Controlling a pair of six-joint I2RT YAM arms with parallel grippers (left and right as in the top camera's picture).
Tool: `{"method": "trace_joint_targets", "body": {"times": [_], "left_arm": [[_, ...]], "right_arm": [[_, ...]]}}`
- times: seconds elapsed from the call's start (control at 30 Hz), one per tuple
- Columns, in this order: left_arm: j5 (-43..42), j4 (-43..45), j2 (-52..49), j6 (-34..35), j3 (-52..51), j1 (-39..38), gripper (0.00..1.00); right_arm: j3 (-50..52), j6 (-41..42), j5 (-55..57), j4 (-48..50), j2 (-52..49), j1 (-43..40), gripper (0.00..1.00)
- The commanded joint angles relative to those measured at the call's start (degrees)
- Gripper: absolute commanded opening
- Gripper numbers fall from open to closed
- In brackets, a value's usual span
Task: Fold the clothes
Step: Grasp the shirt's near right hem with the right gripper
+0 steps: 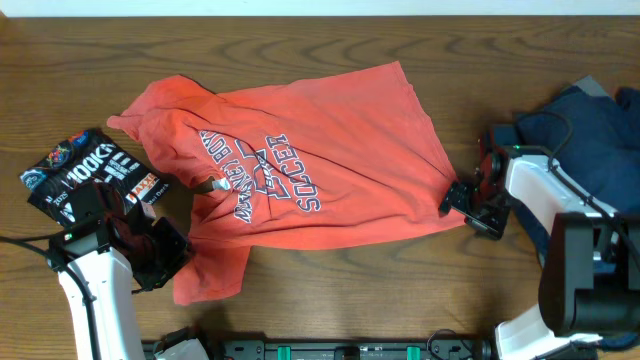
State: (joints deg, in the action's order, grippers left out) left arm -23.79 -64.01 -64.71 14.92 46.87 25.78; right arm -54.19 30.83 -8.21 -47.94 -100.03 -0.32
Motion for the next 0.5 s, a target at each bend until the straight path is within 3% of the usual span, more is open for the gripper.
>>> {"method": "trace_joint_targets", "body": {"times": [0.0,0.17,0.37,0.47], "left_arm": [[0.5,0.0,0.4,-1.0,0.2,0.3,0.06],[0.5,0.0,0.4,-1.0,0.2,0.3,0.06],[0.5,-0.2,0.4,-1.0,0.2,0.3,0.06],[0.5,-0.2,0.4,-1.0,0.2,0.3,0.06]], "right_arm": [[3.3,1.8,-3.7,5.8,-0.5,0.5,0.69],[4.1,1.7,-3.0,7.0,-0.5,1.5,0.27],[4.1,1.7,-2.7,7.0,-0.5,1.5,0.02],[4.0,1.2,-2.7,7.1,-0.5,1.5,0.01]]}}
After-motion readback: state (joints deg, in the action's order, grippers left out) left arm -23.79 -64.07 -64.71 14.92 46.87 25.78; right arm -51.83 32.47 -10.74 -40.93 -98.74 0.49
